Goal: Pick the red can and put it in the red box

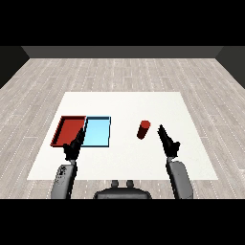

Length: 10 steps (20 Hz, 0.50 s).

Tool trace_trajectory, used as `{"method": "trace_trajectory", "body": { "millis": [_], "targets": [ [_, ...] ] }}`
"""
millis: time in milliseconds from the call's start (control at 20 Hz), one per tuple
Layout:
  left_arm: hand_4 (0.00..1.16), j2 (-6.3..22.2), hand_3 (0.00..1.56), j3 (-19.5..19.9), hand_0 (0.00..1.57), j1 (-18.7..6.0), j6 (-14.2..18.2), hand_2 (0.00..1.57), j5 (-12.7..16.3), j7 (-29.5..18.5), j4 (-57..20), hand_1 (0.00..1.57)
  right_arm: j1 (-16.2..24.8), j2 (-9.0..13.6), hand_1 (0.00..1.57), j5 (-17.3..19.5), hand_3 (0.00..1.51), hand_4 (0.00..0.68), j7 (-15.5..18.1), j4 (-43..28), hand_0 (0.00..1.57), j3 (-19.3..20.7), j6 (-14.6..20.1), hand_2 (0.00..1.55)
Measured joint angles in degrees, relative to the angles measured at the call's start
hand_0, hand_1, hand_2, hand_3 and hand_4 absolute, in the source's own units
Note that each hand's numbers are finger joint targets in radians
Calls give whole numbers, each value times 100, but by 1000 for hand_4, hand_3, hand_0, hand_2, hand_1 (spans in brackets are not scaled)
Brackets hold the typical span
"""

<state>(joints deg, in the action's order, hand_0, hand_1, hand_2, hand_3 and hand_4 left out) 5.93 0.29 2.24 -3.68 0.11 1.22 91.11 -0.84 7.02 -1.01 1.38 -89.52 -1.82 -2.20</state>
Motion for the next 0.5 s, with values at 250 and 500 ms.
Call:
{"method": "trace_trajectory", "body": {
  "millis": [250, 500],
  "targets": [
    [0, -65, 0, 27, 0, -92, 44, 0, -46, -90, -13, 0, -197, 478, 0, -484, 0, 0, 180, 420, 0, 745, -487, 0],
    [0, -245, 0, 181, 0, -286, 17, 0, 199, -1130, 393, 0, -366, 733, 0, -1034, 0, 0, 1026, 526, 0, 1273, -1029, 0]
  ]
}}
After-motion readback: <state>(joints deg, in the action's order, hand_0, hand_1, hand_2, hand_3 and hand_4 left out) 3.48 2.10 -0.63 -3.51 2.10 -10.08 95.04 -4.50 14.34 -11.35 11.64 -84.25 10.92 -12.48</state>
